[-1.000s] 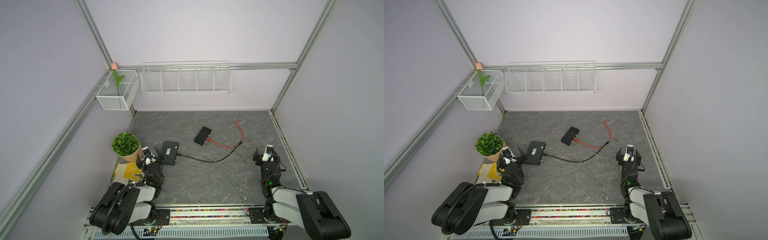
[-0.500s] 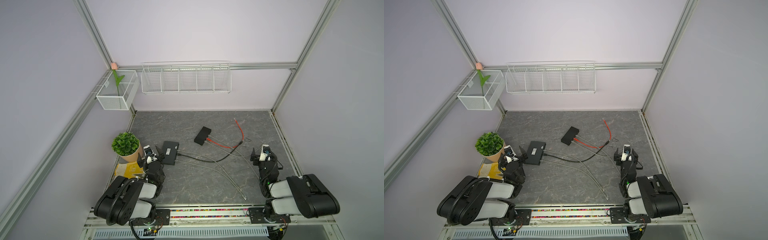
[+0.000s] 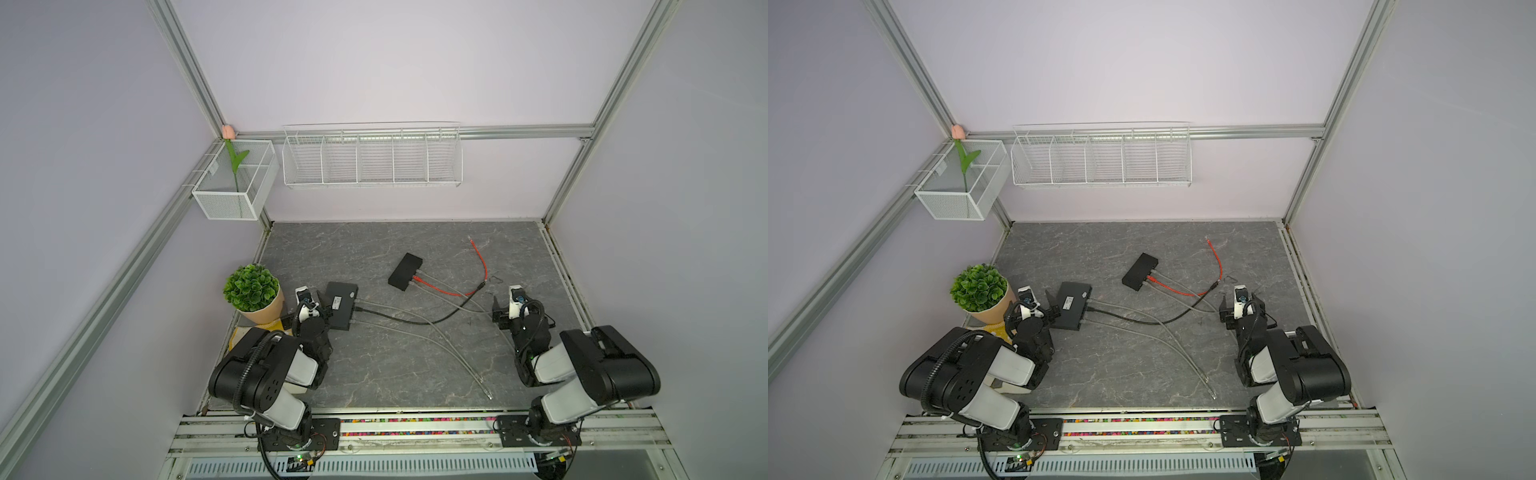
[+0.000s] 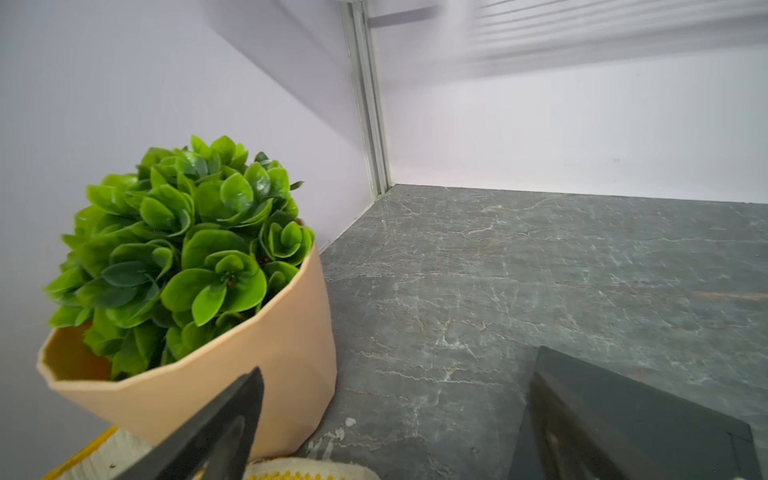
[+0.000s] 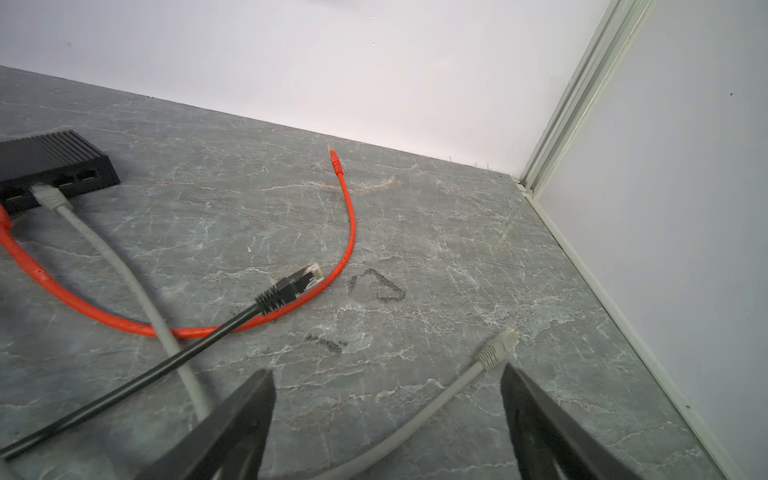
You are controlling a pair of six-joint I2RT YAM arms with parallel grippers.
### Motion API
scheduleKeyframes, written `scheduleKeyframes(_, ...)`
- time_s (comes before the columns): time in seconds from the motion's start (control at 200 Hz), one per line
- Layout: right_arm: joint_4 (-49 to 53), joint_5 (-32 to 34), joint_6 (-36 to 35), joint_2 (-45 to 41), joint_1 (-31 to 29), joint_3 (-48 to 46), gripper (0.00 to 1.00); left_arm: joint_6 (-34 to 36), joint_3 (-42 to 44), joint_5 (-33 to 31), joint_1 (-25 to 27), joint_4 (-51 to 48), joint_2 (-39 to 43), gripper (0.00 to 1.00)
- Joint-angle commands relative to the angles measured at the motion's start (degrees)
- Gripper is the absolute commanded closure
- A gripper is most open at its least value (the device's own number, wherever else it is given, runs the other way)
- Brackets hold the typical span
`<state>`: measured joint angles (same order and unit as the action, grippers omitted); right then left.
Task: Insert the plug into the switch port
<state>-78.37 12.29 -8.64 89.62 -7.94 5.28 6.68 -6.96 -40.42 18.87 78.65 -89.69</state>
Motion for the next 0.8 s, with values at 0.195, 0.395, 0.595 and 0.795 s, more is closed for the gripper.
scheduleKeyframes(0.195,-3.8,-2.6,-2.1,0.9,0.0,1.0,0.11,3.8,-0.9,5.9,0.3,2.3,-0.9,0.01)
scheduleKeyframes(0.395,-3.8,-3.2,-2.6,1.5,-0.1,1.2,0.12,4.3,-0.6,7.6,0.4,2.3,-0.9,0.01)
scheduleKeyframes(0.595,-3.6,-2.9,-2.5,1.9,-0.1,1.7,0.11,4.4,-1.1,7.6,0.3,2.3,-1.3,0.01)
scheduleKeyframes(0.795,17.7,-2.0,1.7,-2.7,2.6,10.6,0.11,4.2,-1.9,9.4,-0.9,2.4,-1.9,0.01)
